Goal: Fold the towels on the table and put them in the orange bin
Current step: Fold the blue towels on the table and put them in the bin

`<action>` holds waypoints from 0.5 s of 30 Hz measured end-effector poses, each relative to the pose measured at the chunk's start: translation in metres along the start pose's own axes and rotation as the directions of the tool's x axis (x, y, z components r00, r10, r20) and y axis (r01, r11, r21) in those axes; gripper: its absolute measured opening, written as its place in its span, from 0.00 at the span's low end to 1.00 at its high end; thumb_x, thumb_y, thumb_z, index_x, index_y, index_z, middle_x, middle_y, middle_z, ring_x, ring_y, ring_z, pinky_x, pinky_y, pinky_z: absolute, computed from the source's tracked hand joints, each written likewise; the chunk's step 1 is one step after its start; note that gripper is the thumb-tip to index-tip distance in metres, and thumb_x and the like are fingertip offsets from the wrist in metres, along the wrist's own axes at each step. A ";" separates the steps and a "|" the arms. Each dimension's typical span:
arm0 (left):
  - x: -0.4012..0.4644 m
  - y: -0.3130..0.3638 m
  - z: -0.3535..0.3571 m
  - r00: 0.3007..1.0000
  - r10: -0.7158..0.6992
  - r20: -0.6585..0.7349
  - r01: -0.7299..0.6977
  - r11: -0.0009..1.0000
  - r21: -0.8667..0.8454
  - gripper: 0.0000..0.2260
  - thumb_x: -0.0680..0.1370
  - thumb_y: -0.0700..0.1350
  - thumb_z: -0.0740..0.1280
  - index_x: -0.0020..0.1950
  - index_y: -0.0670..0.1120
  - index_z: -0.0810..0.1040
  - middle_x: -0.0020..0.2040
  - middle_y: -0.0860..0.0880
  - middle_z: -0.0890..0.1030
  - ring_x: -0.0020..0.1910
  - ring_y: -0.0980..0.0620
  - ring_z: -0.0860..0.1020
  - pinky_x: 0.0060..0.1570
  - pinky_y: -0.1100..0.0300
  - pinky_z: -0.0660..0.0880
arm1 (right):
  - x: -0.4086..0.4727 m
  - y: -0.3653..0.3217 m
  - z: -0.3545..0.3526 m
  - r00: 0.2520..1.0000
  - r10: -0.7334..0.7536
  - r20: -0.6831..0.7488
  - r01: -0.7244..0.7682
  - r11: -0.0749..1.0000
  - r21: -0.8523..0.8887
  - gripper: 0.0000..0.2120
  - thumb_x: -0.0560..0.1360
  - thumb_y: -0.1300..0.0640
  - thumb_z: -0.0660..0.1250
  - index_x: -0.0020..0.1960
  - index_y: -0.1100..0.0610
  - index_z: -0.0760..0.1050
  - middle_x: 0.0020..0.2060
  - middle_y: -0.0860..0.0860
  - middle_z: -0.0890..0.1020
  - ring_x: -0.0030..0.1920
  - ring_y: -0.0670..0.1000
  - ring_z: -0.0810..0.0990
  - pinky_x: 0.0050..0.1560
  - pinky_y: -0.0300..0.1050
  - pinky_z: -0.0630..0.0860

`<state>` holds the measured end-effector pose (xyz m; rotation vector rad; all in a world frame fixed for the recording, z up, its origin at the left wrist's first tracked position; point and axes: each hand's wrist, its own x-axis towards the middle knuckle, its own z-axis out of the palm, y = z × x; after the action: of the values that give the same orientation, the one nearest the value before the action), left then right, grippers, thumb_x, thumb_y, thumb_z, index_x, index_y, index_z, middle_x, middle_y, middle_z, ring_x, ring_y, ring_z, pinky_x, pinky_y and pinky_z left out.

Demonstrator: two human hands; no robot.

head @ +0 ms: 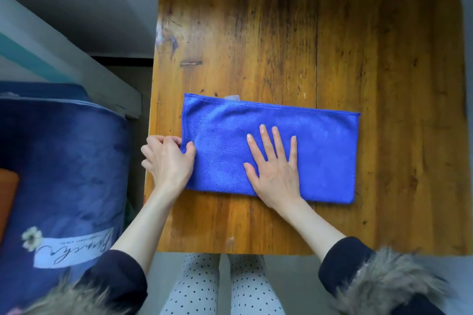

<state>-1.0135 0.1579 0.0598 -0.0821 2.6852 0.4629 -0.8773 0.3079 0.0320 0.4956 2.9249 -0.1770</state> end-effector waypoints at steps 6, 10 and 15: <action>0.020 0.004 -0.019 0.955 0.284 -0.085 -0.290 0.954 -0.072 0.07 0.78 0.48 0.61 0.48 0.45 0.70 0.45 0.47 0.76 0.45 0.43 0.72 0.45 0.50 0.68 | 0.026 -0.002 -0.005 0.999 0.046 0.017 -0.046 0.999 -0.022 0.28 0.78 0.42 0.48 0.75 0.49 0.54 0.76 0.53 0.55 0.76 0.57 0.51 0.72 0.65 0.47; 0.062 0.021 -0.041 0.951 0.309 -0.034 -0.307 0.915 -0.263 0.09 0.77 0.46 0.66 0.54 0.44 0.73 0.42 0.50 0.76 0.42 0.50 0.72 0.42 0.63 0.64 | 0.067 -0.007 -0.010 0.996 0.083 0.028 -0.083 0.996 -0.013 0.28 0.79 0.41 0.48 0.76 0.48 0.48 0.77 0.52 0.49 0.76 0.56 0.45 0.72 0.64 0.39; 0.095 0.039 -0.067 0.903 0.076 0.423 0.205 0.790 -0.578 0.14 0.76 0.42 0.68 0.60 0.39 0.75 0.39 0.49 0.80 0.29 0.60 0.78 0.30 0.68 0.74 | 0.098 -0.001 -0.019 0.996 0.041 0.073 -0.038 0.998 -0.047 0.29 0.79 0.40 0.45 0.76 0.47 0.42 0.77 0.50 0.43 0.76 0.54 0.38 0.71 0.61 0.33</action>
<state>-1.1315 0.1732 0.0904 -0.2315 1.9973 1.1733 -0.9721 0.3409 0.0326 0.5279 2.8376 -0.1206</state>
